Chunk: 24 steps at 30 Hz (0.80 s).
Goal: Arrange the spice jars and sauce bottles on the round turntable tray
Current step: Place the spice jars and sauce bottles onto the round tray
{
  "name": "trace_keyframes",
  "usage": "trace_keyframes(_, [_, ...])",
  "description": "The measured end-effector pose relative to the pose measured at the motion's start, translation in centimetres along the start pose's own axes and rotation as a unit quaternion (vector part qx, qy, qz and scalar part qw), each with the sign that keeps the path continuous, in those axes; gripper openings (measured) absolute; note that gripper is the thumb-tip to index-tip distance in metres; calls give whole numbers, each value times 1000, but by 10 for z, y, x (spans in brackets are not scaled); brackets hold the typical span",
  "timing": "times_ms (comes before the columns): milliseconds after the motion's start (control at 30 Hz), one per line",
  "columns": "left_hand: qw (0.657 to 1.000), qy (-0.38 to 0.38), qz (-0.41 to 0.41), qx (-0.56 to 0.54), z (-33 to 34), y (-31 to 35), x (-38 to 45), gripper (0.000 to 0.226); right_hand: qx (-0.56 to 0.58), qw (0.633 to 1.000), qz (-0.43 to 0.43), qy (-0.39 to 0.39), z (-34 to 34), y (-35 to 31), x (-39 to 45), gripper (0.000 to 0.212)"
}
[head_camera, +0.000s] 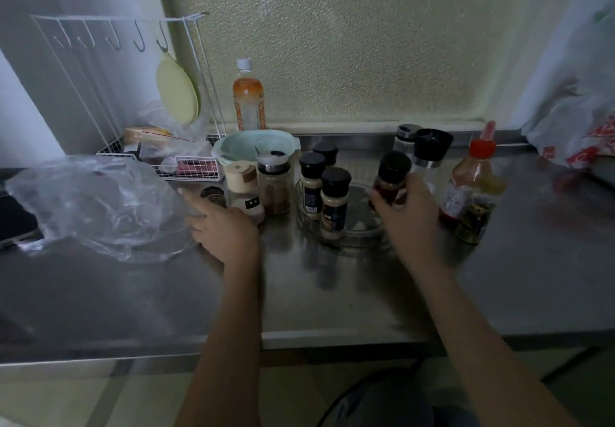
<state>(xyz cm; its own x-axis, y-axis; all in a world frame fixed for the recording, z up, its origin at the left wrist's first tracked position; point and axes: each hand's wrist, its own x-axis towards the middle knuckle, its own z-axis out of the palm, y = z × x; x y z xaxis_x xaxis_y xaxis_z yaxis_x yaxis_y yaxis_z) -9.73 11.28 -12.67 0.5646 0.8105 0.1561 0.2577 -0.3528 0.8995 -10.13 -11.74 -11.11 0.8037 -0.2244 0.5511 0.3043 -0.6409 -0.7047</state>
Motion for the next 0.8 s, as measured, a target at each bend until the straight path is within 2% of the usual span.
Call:
trace_keyframes(100, [999, -43, -7, -9, -4, -3, 2, 81, -36, 999, 24, -20, 9, 13, -2, 40])
trace_keyframes(167, [997, -32, -18, -65, -7, -1, -1, 77, -48, 998, 33, -32, 12, 16, -6, 42])
trace_keyframes(233, [988, 0, -40, -149, -8, 5, -4, 69, -76, 995, 15, -61, 14, 15, -12, 35])
trace_keyframes(333, [952, 12, -37, -303, -9, 11, -6, 63, -98, 991, -30, -90, 14, 7, -19, 31])
trace_keyframes(433, [915, -5, -23, -404, -13, 21, -15, 62, -27, 994, -68, -80, 11, 2, -25, 37])
trace_keyframes(500, [904, -9, -9, -428, -13, 26, -22, 62, 23, 995, -72, -65, 12, 4, -27, 45])
trace_keyframes(633, [896, -48, -14, -442, -12, 32, -40, 66, 40, 994, -84, -64, 12, 7, -28, 50])
trace_keyframes(800, [927, -68, 149, -337, -9, 32, -56, 76, 26, 991, -96, -87, 13, 10, -27, 52])
